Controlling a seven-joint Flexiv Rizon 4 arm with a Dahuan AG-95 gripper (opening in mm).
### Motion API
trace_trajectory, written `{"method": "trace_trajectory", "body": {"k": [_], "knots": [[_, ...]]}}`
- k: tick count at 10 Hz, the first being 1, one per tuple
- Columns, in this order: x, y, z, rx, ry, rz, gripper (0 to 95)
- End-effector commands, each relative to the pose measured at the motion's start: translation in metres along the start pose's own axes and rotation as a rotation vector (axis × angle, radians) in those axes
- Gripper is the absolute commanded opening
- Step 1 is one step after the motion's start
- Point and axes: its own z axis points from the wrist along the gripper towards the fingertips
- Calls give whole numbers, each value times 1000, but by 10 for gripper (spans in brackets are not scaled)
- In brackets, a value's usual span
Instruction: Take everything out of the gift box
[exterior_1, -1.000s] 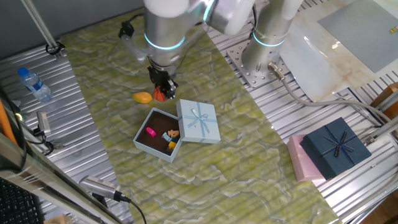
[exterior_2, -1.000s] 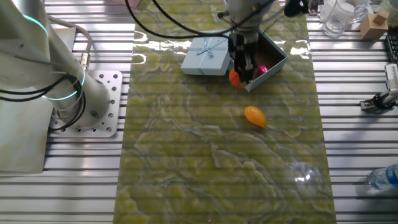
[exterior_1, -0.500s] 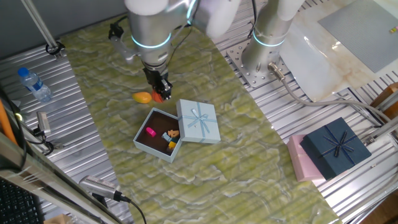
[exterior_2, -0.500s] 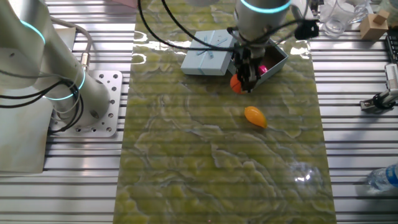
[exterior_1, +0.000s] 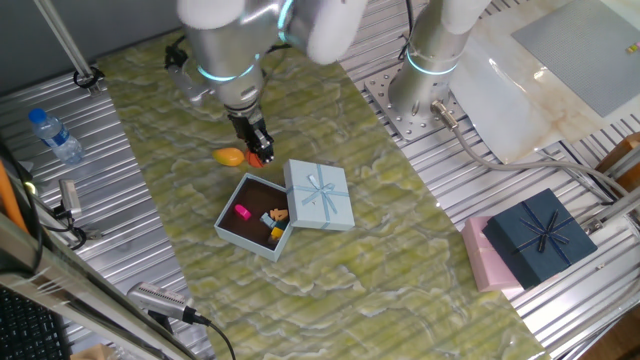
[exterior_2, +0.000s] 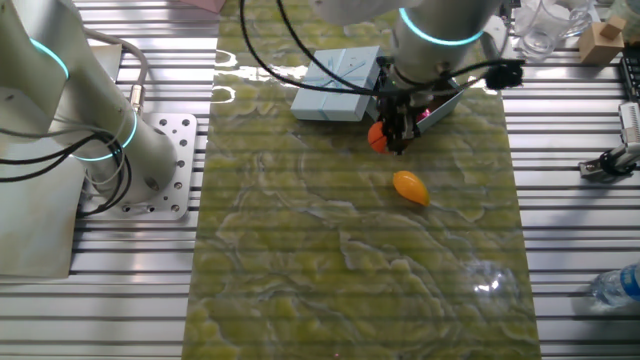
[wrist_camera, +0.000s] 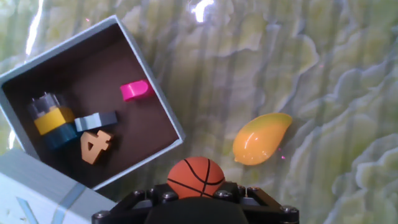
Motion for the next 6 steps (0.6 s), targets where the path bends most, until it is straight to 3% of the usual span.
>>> {"method": "trace_trajectory", "body": {"k": [1, 3, 5, 6], "knots": [[1, -4, 3, 5, -4, 4, 0], [-2, -5, 12, 3, -7, 11, 0], [0, -6, 18, 12, -57, 15, 0], [1, -7, 19, 14, -62, 16, 0]]}}
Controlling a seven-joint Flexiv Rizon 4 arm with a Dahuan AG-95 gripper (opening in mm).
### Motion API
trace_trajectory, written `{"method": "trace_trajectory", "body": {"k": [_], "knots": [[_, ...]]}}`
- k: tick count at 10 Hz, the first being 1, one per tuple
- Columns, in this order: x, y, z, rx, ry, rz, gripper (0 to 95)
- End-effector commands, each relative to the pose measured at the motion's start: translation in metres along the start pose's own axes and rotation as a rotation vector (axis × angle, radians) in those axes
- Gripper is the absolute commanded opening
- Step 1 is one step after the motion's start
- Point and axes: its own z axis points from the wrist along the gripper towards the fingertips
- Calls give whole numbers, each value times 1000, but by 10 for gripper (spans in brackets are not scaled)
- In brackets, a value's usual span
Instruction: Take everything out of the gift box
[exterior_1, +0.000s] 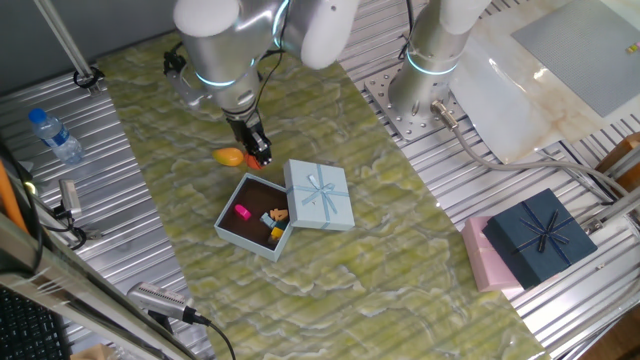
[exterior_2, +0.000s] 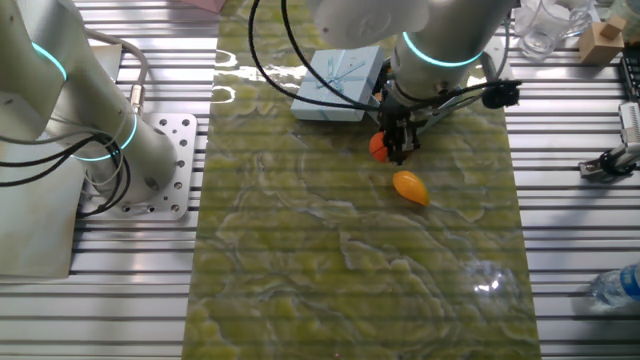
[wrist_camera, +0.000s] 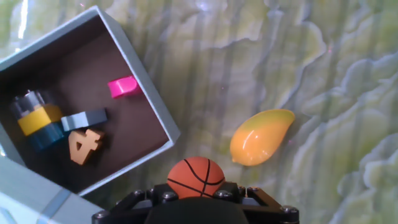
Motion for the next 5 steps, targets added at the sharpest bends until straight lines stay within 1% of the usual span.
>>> {"method": "trace_trajectory", "body": {"k": [1, 3, 5], "knots": [[5, -3, 0, 9, -24, -1, 0], [7, -3, 4, 13, -50, -5, 0], [3, -2, 10, 14, -57, 0, 0]]}}
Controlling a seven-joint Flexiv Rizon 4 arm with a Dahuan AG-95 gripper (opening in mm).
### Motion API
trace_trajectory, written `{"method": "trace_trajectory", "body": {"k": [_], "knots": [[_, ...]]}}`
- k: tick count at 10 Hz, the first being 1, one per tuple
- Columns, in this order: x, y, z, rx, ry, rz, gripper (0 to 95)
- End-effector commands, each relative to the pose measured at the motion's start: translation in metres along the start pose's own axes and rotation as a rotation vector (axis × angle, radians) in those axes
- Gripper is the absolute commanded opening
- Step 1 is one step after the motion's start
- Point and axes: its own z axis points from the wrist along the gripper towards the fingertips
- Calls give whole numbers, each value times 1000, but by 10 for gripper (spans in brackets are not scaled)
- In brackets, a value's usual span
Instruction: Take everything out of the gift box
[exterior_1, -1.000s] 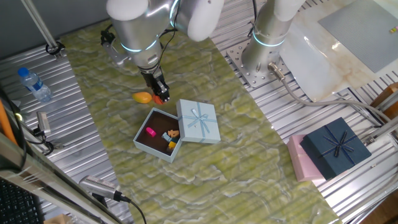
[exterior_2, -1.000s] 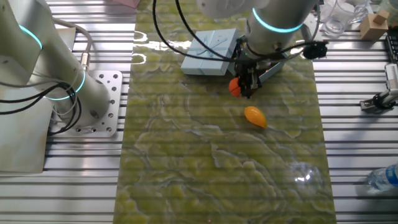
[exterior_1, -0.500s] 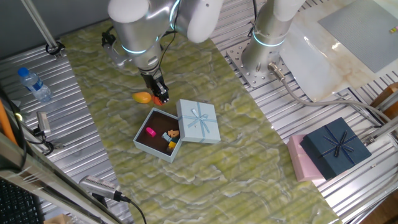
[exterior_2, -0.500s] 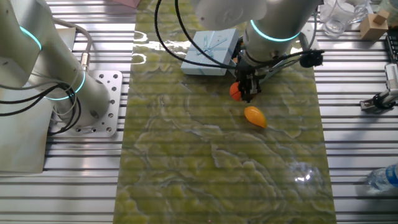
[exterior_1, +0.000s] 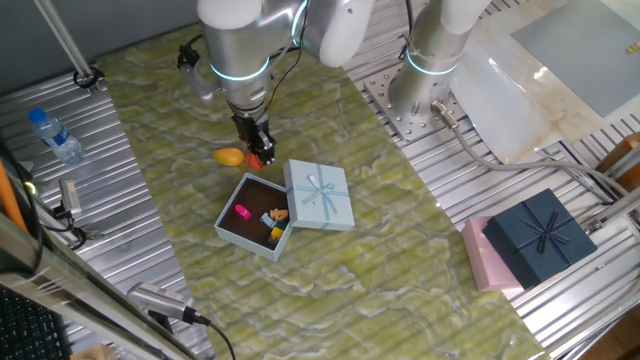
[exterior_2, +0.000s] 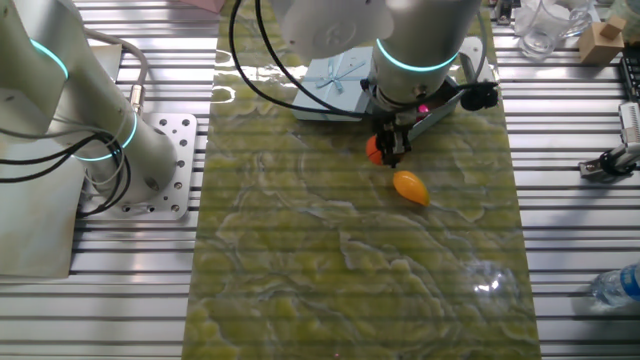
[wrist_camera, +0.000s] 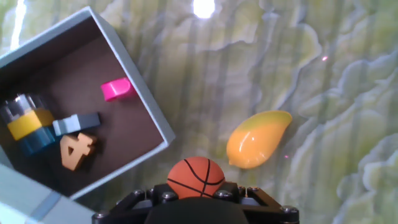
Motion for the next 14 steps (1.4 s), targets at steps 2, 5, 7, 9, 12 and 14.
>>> {"method": "trace_trajectory", "body": {"k": [2, 5, 7, 9, 12, 14], "knots": [[-5, 1, 7, 9, -3, 9, 0], [-3, 0, 8, 10, -10, 3, 0], [-3, 0, 8, 11, -14, -2, 0], [-3, 0, 8, 17, -14, -15, 0], [-4, -1, 9, 16, -12, -21, 190], [-4, -1, 9, 14, -13, -28, 380]]}}
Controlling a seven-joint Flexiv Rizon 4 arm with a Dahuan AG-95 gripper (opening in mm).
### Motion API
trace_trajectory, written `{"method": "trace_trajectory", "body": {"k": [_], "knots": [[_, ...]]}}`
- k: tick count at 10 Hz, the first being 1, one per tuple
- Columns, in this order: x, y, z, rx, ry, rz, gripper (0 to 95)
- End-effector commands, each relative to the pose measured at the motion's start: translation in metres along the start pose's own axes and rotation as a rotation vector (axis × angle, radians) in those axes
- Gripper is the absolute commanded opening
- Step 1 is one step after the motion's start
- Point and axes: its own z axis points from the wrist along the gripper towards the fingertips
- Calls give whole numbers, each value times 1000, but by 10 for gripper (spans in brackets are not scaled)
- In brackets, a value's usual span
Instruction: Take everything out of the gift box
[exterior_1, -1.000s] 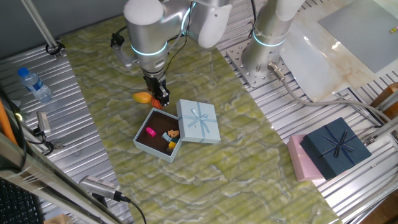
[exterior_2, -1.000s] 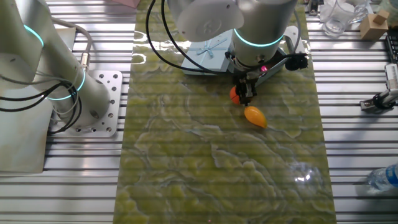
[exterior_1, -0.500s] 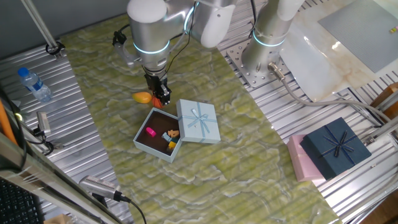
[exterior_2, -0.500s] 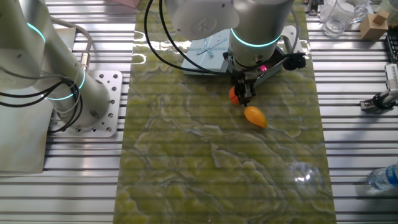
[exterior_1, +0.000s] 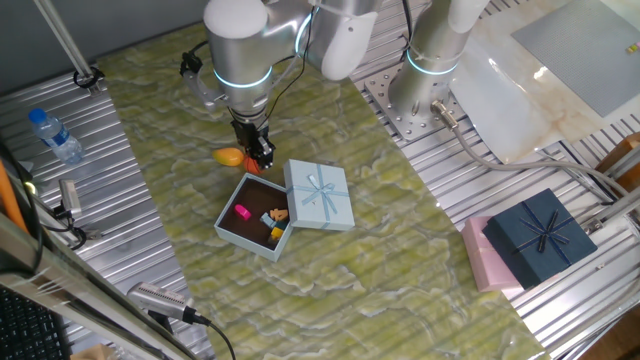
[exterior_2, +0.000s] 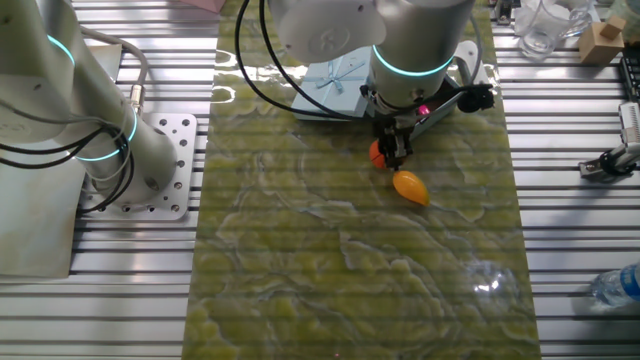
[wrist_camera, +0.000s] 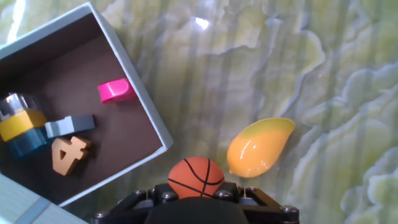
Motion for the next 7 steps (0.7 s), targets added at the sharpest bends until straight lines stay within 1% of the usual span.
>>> {"method": "trace_trajectory", "body": {"k": [1, 2, 7], "knots": [[0, 0, 0, -3, 3, -6, 380], [0, 0, 0, -4, 2, -11, 570], [0, 0, 1, -4, 1, -22, 570]]}}
